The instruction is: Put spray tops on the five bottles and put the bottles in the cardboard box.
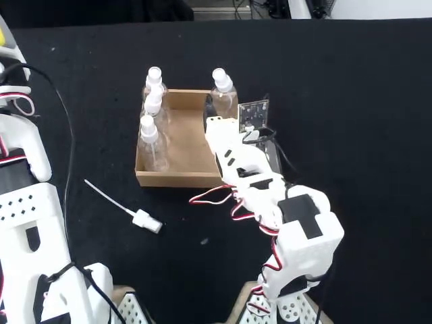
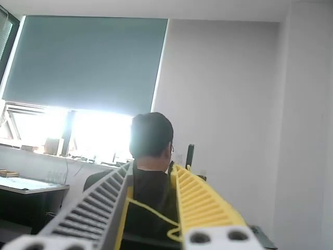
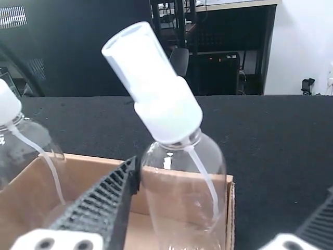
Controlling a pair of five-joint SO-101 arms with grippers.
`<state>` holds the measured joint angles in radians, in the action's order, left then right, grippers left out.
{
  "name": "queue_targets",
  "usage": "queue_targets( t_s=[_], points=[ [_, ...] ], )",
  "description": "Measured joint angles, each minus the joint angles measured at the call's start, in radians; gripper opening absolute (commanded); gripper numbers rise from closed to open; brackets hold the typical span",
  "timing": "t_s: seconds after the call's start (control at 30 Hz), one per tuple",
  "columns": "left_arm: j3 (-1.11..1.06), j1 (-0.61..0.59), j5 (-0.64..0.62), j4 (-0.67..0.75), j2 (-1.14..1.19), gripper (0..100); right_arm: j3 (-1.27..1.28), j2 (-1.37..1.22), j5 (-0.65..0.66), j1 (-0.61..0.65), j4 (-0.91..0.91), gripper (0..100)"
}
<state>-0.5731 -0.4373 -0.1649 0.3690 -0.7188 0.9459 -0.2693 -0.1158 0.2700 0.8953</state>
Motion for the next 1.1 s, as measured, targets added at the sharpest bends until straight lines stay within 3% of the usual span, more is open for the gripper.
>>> queue_targets(
  t_s=[1.1],
  points=[
    [0.000, 0.000, 0.000, 0.000, 0.000, 3, 0.155, 0.215, 0.000, 0.002, 0.000, 47.1]
  ],
)
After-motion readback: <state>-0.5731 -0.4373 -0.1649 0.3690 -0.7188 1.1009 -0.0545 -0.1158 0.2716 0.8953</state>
